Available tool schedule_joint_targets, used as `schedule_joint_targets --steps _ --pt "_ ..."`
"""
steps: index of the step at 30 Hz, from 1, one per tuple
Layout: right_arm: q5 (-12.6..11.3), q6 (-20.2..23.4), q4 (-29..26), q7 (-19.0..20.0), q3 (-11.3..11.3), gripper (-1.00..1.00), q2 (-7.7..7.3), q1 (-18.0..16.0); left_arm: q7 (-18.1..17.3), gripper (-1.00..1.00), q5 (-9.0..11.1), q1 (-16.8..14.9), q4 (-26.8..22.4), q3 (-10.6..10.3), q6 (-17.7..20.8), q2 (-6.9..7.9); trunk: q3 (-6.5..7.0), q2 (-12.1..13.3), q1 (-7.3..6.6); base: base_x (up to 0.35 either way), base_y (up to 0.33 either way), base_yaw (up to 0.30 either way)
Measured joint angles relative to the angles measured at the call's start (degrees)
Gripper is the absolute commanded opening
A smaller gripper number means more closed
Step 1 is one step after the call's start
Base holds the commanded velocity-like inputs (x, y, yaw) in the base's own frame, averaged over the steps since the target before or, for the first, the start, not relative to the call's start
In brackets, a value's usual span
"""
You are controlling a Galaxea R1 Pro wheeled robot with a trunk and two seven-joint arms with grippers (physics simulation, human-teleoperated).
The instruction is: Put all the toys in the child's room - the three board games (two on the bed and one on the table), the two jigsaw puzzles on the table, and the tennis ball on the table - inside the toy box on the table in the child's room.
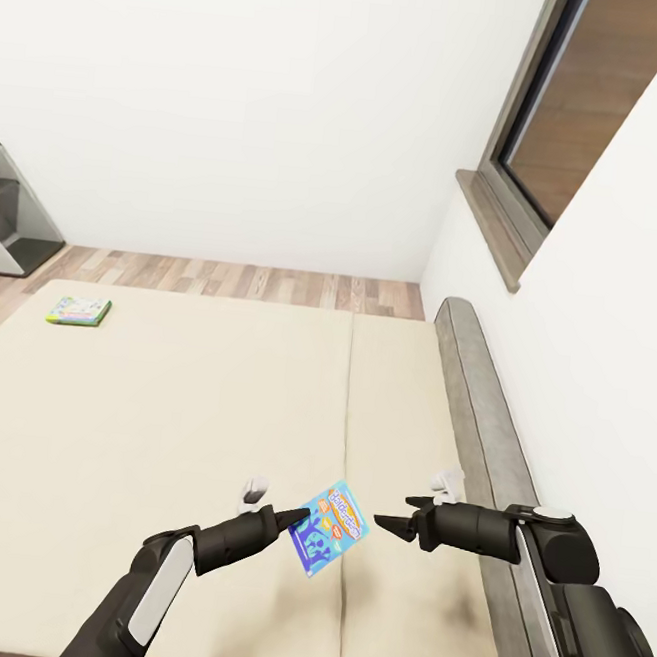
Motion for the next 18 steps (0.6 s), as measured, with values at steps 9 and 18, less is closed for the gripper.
schedule_joint_targets --steps 9,18 --pt "0.0 0.0 0.0 0.0 0.0 1.00 -0.03 0.0 0.0 -1.00 0.0 0.0 0.0 0.0 0.0 0.00 0.80 0.0 0.00 0.000 0.000 0.000" --pt "0.0 0.0 0.0 0.0 0.0 1.00 -0.01 0.0 0.0 -1.00 0.0 0.0 0.0 0.0 0.0 0.00 1.60 0.0 0.00 0.000 0.000 0.000"
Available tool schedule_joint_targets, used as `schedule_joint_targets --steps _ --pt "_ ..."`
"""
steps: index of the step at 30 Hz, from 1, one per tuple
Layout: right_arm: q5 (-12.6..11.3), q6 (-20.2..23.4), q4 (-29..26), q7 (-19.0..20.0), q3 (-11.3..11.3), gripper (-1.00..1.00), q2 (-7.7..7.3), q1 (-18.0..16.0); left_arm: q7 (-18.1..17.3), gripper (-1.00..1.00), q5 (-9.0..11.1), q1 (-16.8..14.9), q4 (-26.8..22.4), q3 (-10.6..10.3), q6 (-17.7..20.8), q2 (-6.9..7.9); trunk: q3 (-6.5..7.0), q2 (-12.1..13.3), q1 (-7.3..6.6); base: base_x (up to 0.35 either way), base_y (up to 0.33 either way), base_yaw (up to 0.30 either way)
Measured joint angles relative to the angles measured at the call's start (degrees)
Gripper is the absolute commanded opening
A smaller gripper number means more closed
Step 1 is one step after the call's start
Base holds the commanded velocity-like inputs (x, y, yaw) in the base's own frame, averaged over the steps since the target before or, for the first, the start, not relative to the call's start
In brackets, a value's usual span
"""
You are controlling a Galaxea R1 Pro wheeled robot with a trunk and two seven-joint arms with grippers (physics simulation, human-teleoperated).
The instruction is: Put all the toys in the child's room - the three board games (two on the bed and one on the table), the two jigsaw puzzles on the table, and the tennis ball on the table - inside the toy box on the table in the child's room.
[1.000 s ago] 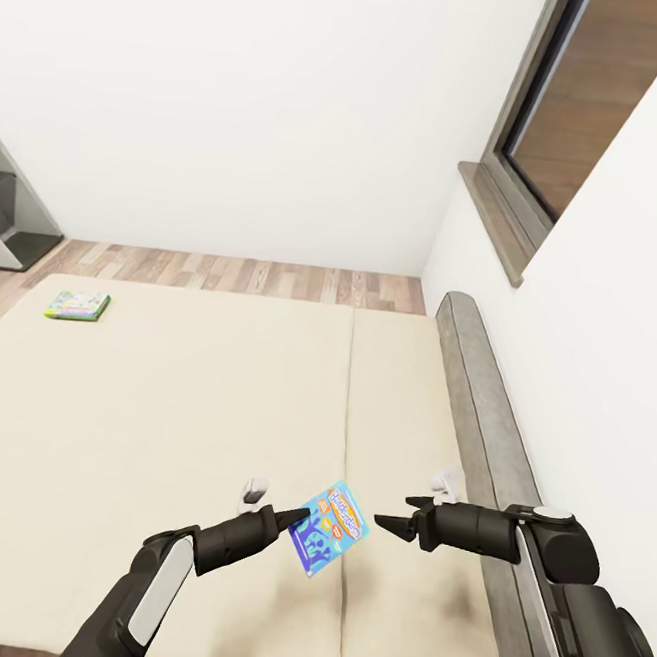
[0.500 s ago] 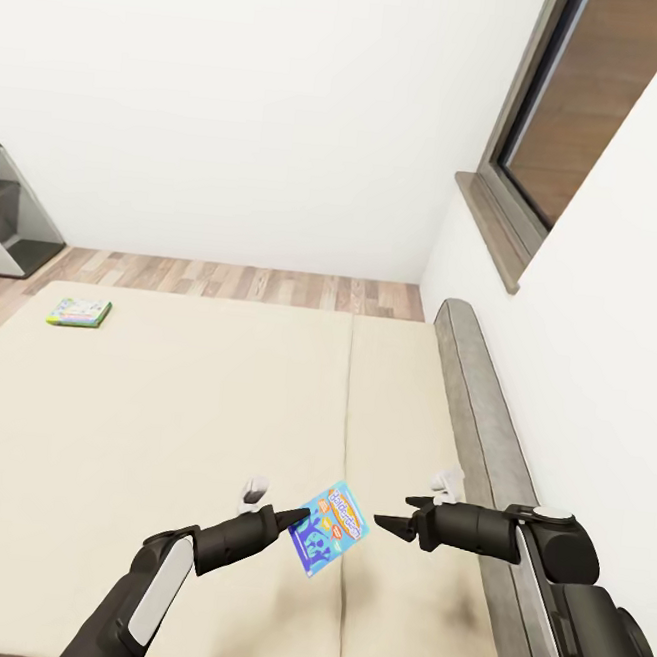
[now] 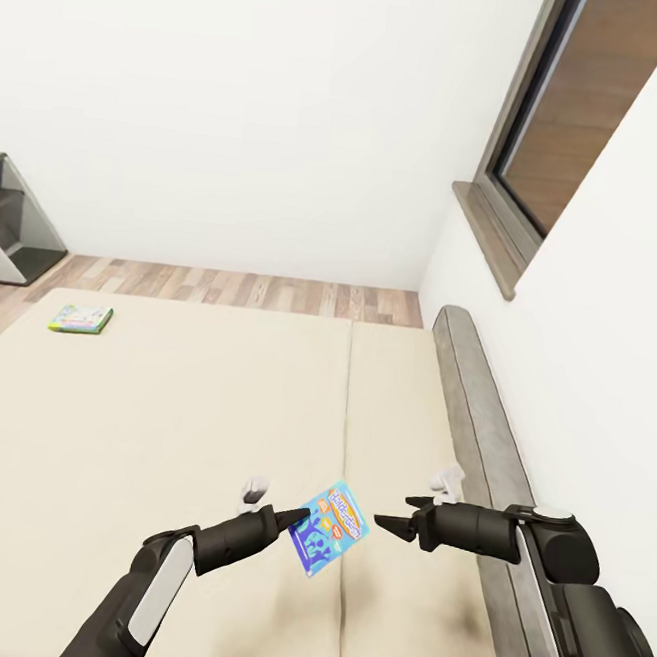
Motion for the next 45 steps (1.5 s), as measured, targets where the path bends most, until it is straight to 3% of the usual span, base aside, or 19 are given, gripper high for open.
schedule_joint_targets --steps 45 --pt "0.0 0.1 0.0 0.0 0.1 1.00 0.02 0.0 0.1 -1.00 0.0 0.1 0.0 0.0 0.0 0.35 4.00 0.0 0.00 0.000 0.000 0.000"
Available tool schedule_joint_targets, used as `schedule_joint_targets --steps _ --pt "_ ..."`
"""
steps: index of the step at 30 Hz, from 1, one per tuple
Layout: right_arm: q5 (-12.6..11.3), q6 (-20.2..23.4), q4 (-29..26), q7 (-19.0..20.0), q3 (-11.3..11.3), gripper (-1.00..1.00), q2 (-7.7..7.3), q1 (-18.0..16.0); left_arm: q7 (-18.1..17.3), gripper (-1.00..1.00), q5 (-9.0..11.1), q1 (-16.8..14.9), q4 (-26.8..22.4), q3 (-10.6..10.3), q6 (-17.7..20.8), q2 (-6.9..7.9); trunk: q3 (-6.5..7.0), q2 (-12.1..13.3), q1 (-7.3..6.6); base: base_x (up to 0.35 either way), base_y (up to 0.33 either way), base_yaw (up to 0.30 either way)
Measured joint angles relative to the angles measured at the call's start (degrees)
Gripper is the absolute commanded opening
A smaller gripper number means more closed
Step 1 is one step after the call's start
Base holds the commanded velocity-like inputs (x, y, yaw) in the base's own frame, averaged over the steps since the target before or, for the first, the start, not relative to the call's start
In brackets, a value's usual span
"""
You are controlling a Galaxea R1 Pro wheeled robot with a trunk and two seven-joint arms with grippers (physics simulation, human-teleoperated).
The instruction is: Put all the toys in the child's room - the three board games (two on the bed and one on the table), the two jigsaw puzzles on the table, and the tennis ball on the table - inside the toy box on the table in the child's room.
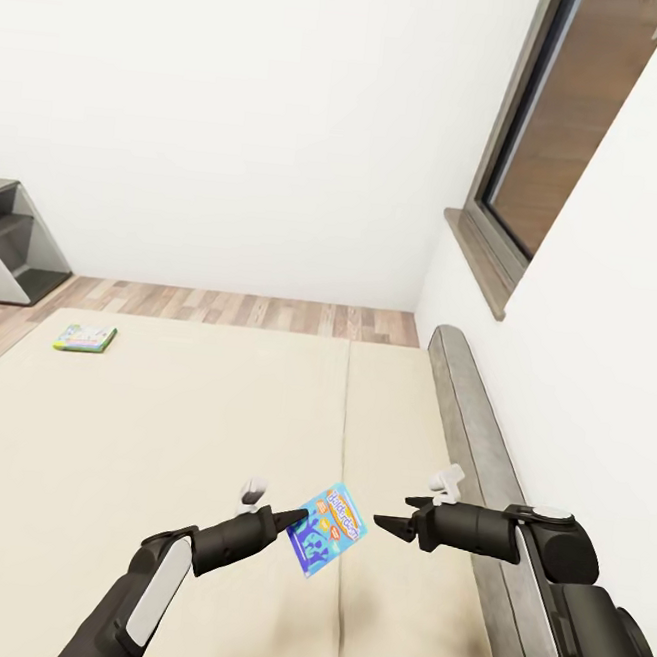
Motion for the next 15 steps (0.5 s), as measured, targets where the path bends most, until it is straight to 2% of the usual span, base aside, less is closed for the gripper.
schedule_joint_targets --steps 15 --pt "0.0 0.1 0.0 0.0 -0.1 1.00 0.00 0.0 0.1 -1.00 0.0 0.0 0.0 0.0 0.0 0.00 1.33 0.0 0.00 0.000 0.000 0.000"
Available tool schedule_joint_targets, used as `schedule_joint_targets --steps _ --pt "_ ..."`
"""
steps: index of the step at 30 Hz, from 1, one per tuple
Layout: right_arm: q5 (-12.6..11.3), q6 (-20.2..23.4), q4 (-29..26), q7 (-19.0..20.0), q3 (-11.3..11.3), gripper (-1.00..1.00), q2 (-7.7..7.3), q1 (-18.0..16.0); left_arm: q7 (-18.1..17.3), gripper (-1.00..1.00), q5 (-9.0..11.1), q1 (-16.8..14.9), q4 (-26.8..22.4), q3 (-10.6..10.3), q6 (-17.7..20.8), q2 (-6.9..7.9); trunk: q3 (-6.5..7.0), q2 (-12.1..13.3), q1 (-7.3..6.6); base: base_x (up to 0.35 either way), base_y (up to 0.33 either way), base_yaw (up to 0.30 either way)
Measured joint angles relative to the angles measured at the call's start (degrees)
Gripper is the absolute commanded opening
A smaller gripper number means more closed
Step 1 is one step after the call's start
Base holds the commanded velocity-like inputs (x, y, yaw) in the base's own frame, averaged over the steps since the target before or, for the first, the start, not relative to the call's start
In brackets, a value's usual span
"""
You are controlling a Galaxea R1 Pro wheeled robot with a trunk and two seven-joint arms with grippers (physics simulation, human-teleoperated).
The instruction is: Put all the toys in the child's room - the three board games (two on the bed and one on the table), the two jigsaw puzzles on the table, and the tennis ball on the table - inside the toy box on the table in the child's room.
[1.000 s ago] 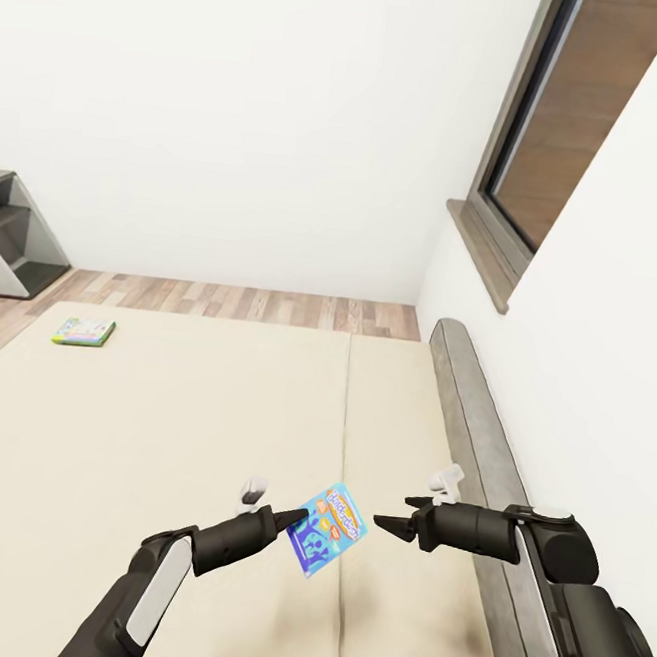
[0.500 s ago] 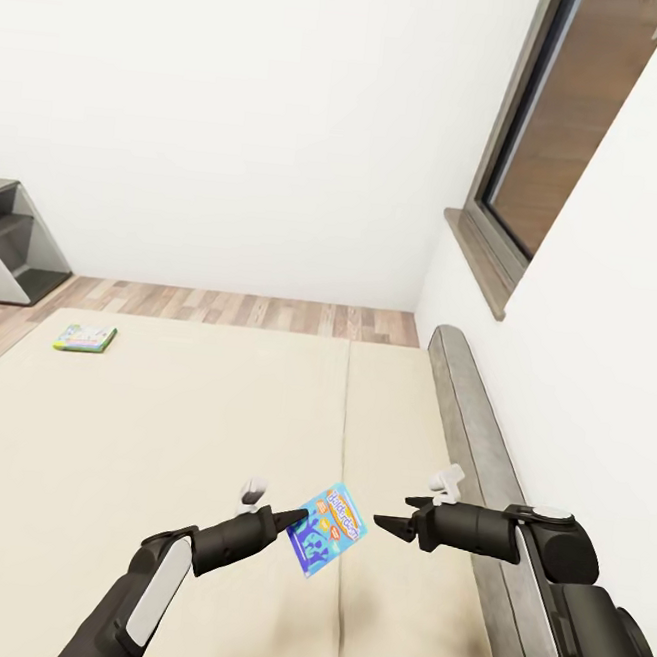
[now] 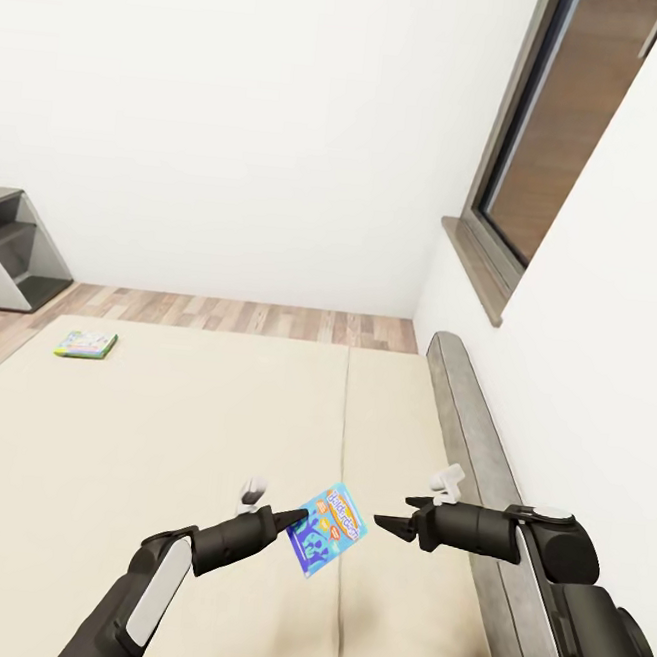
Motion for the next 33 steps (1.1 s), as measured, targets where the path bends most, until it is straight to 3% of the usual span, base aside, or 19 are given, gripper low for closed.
schedule_joint_targets --steps 33 --pt "0.0 -0.1 0.1 0.0 0.0 1.00 0.05 0.0 0.0 -1.00 0.0 0.1 0.0 0.0 0.0 0.00 2.67 0.0 0.00 0.000 0.000 0.000"
